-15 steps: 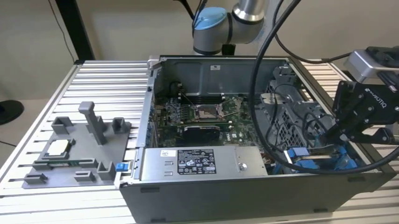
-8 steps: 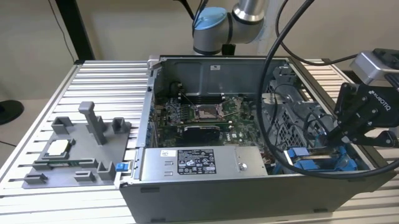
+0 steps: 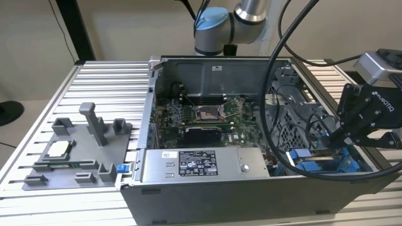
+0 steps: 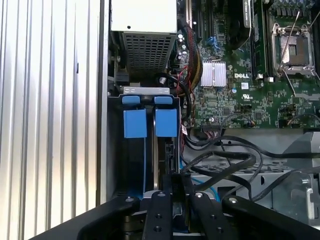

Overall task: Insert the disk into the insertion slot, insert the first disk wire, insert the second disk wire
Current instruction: 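Insert the first disk wire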

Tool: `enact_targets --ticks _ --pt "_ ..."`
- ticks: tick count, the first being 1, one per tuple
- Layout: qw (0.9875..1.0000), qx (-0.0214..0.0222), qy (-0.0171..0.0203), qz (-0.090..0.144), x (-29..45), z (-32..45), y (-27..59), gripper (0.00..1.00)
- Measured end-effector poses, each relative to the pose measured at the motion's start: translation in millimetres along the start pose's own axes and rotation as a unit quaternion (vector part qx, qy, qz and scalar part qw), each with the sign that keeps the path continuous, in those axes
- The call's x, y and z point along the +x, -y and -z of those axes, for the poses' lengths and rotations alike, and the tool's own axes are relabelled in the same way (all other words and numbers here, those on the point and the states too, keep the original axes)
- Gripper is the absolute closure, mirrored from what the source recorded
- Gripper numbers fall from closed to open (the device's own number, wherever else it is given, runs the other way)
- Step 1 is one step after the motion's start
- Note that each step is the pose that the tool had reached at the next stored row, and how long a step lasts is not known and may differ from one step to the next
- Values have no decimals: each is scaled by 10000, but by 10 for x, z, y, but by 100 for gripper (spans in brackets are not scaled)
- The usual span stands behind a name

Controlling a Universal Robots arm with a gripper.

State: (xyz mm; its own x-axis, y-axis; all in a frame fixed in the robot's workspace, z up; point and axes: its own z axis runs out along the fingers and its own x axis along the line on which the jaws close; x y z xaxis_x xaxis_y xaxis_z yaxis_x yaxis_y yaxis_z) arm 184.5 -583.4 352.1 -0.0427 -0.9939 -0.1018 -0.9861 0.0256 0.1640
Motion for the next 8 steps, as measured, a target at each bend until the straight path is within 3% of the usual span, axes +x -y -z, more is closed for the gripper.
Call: enact_targets --ticks 8 --pt "10000 -5 0 0 1 -9 3 100"
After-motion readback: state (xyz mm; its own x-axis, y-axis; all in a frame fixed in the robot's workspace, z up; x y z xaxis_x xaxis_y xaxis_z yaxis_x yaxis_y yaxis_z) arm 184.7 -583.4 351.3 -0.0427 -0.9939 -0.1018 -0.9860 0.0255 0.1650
